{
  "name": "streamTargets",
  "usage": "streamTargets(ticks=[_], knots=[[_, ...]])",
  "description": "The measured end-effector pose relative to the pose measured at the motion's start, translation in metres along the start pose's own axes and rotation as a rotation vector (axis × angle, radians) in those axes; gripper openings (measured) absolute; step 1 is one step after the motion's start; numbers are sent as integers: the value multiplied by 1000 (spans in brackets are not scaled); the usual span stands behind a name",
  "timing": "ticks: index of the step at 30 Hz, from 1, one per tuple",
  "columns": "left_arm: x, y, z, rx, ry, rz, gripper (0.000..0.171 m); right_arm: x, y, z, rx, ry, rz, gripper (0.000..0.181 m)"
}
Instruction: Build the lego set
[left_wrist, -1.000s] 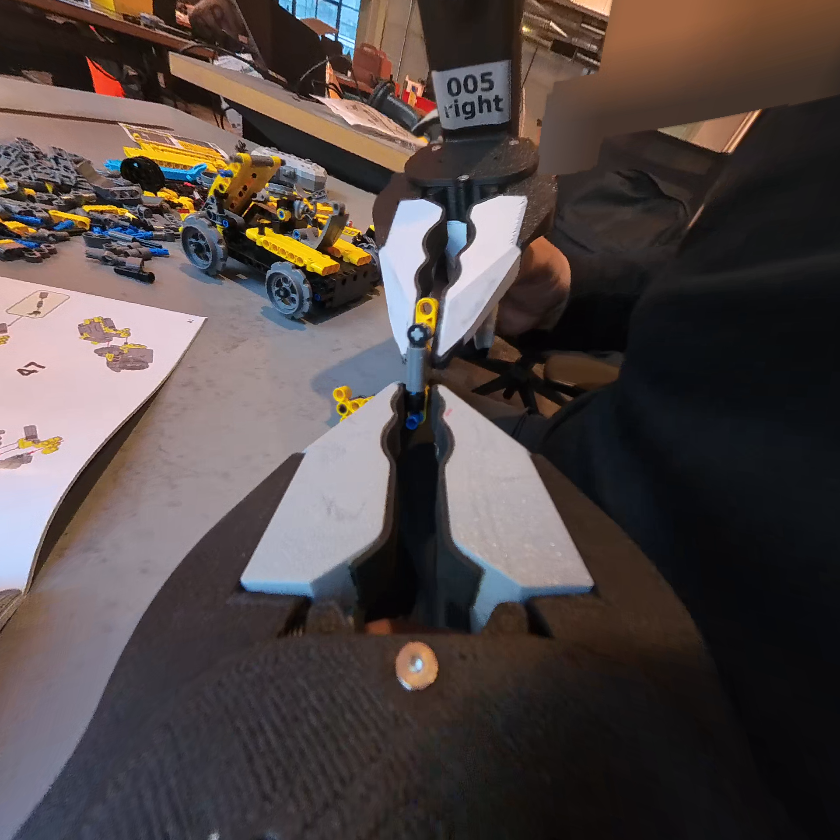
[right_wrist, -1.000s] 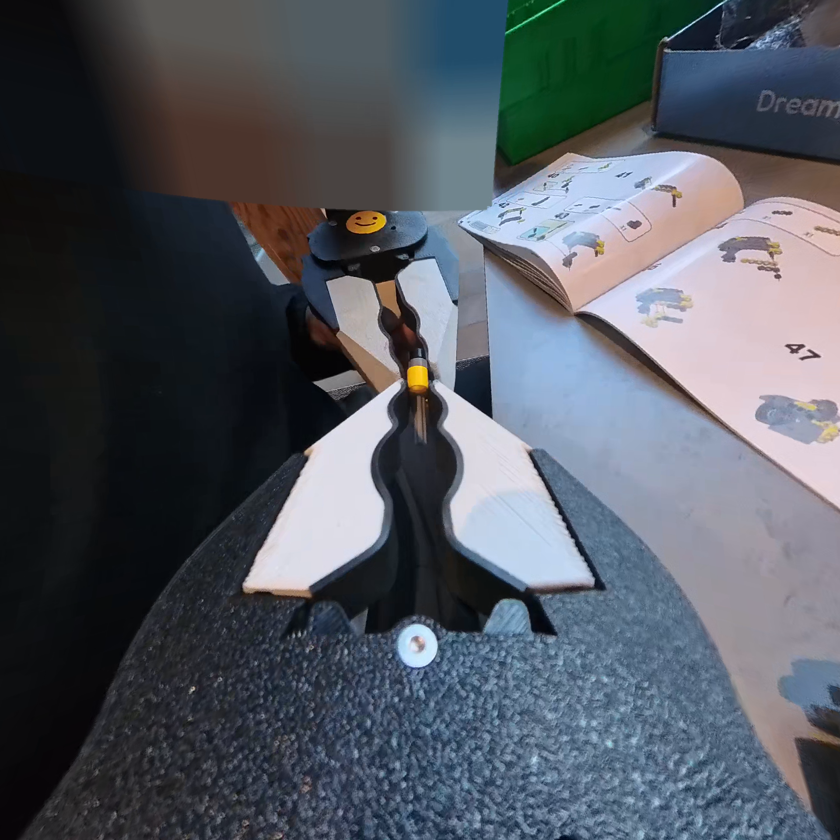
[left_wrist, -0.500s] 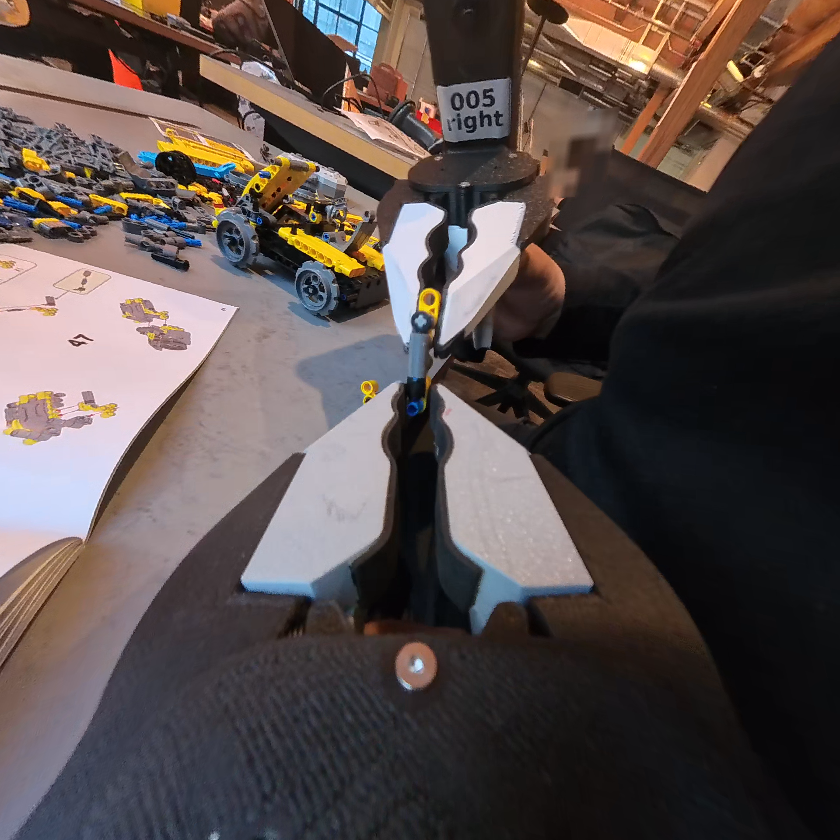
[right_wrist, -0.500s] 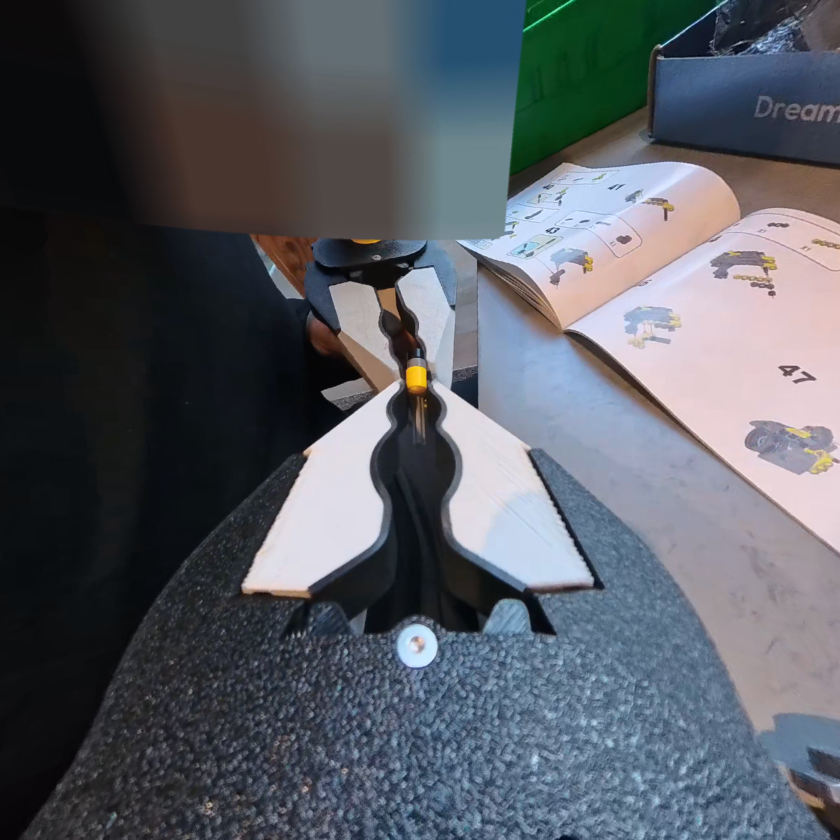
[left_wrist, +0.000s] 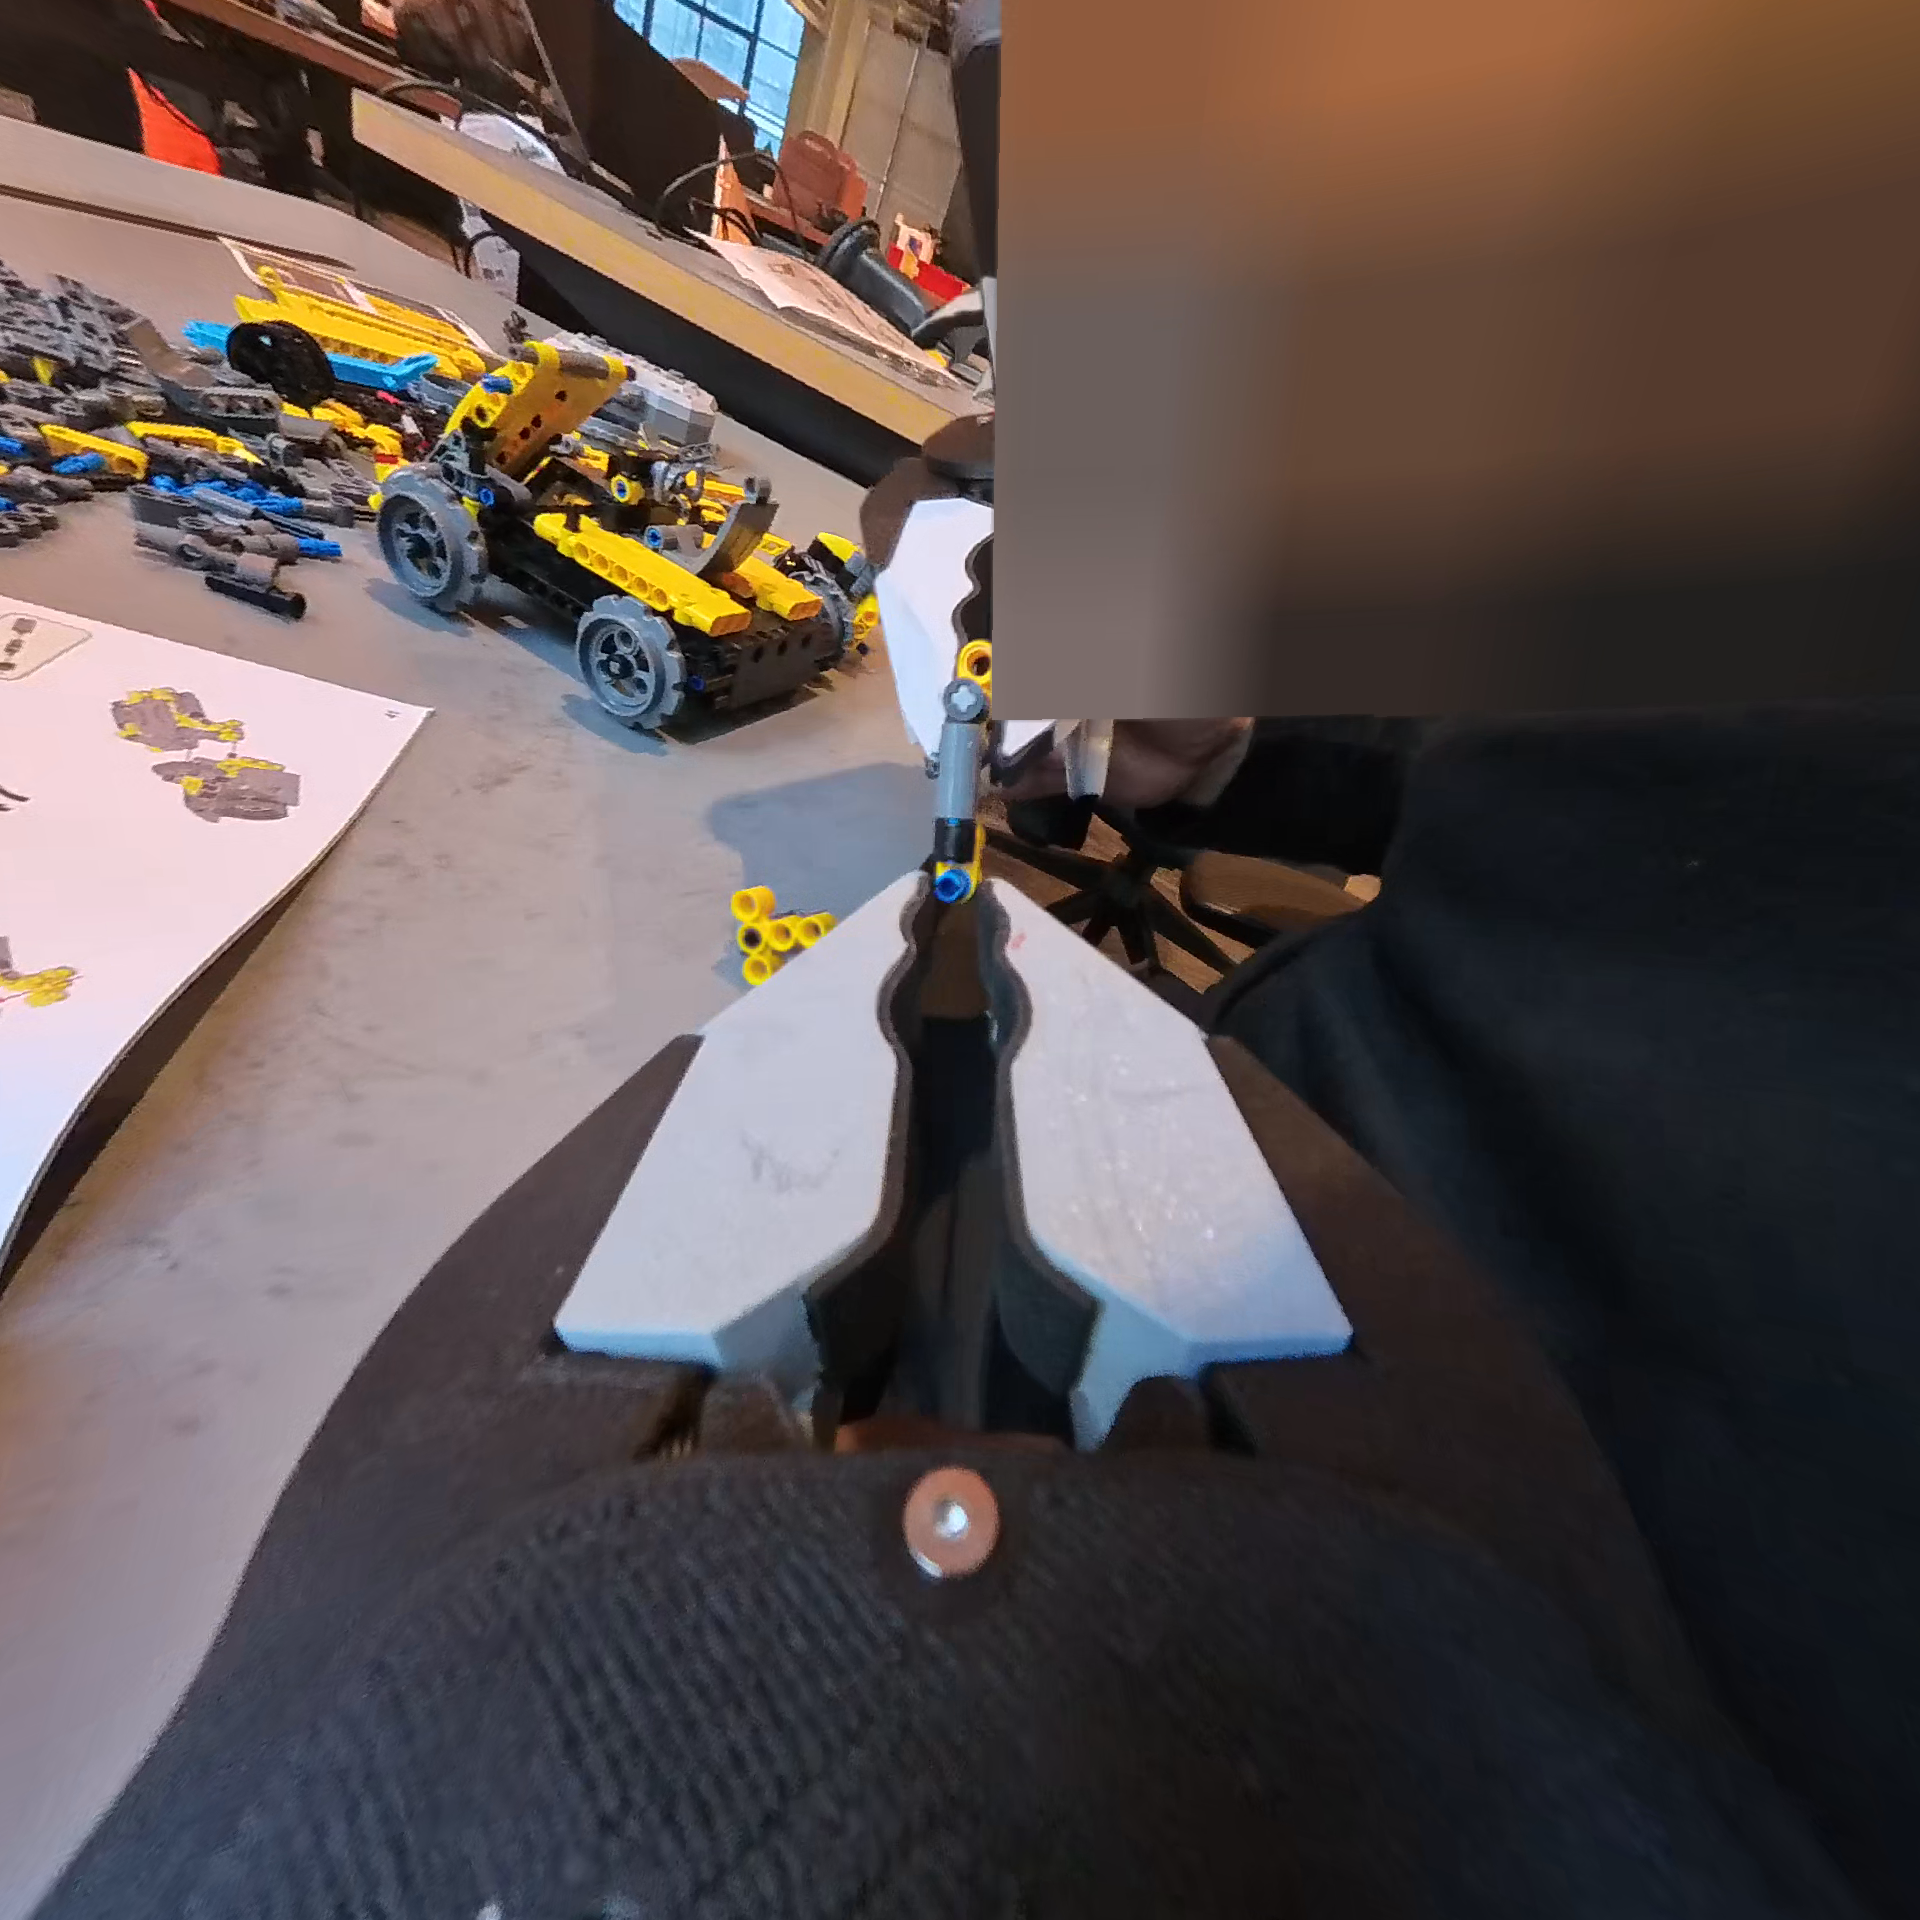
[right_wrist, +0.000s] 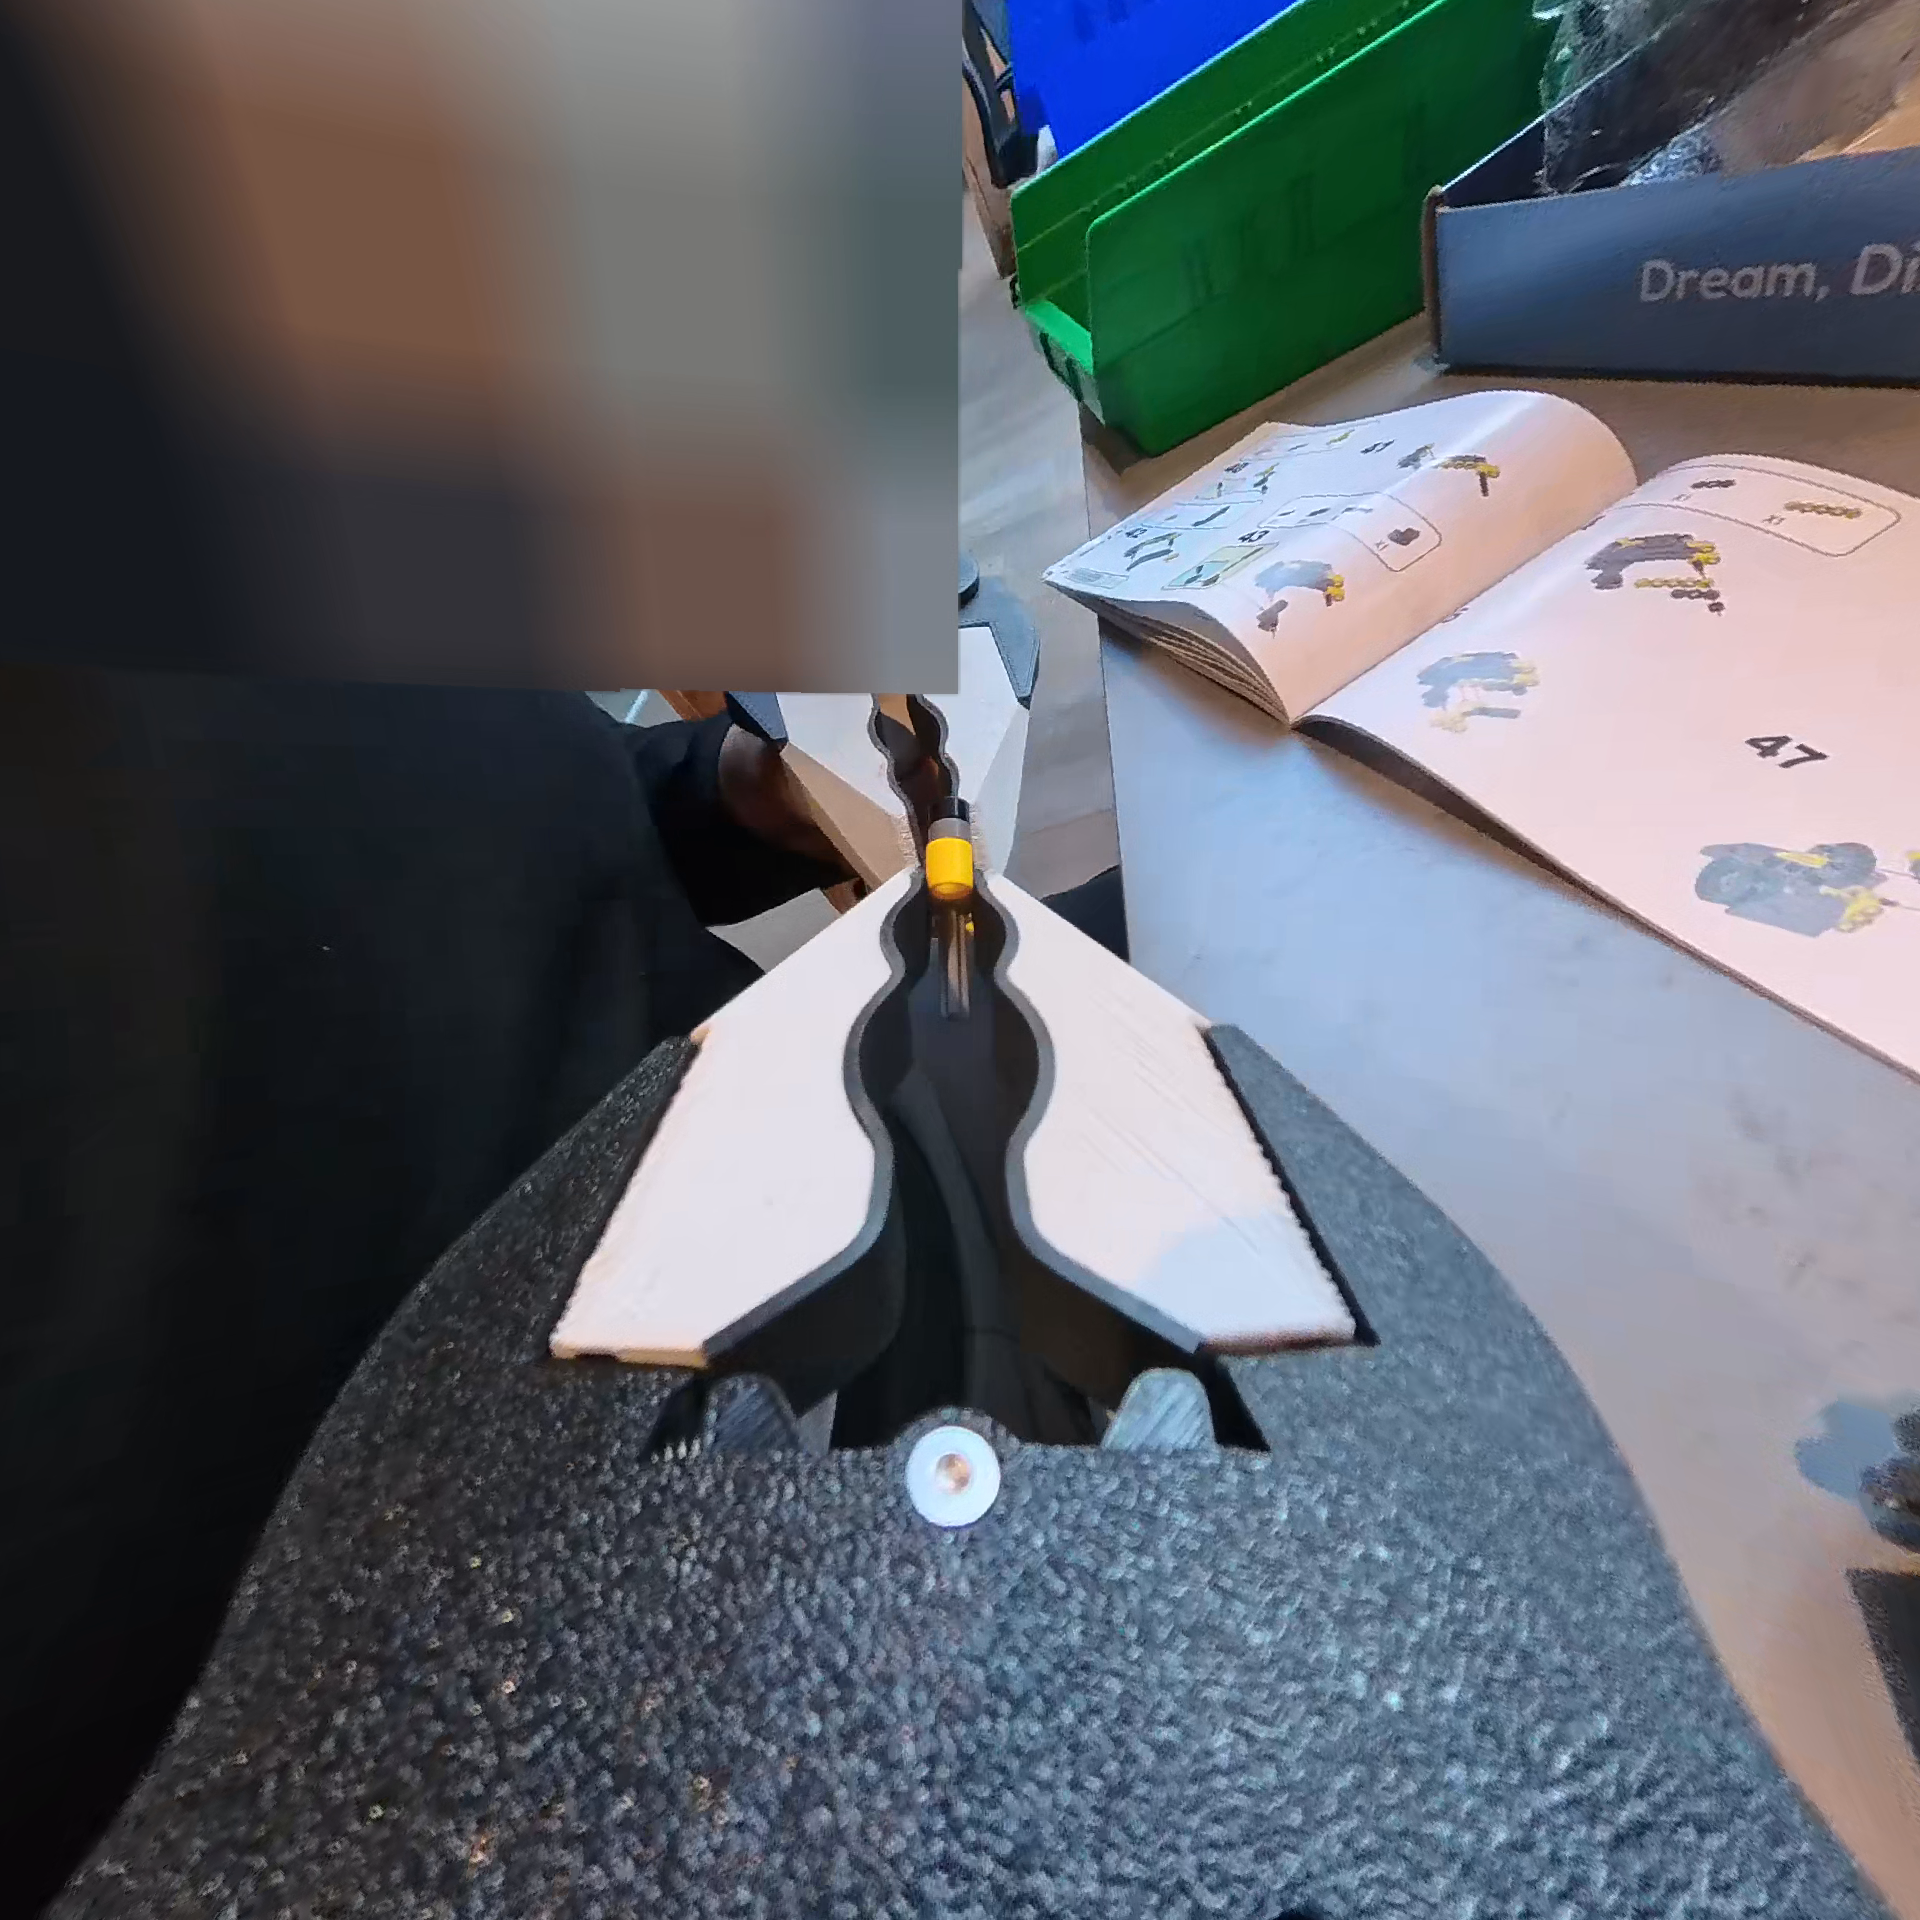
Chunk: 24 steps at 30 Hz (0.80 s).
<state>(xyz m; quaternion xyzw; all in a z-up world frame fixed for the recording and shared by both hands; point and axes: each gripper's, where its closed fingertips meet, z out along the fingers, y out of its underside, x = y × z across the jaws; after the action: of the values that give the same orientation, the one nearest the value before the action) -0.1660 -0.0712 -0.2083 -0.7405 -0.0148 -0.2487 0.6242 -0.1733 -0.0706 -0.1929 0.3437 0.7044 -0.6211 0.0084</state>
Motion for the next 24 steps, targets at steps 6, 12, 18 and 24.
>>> streamTargets(ticks=[6,12,18,24], knots=[[8,2,5,-4,28,-3,6,-6,2,-5,23,-16,14,6],[7,-7,2,70,63,-112,5,-5,6,0,27,-21,74,21],[7,-2,6,35,14,-40,5,-5,11,6,19,15,95,7],[5,-1,12,7,-15,-9,6,-1,14,0,28,60,114,7]])
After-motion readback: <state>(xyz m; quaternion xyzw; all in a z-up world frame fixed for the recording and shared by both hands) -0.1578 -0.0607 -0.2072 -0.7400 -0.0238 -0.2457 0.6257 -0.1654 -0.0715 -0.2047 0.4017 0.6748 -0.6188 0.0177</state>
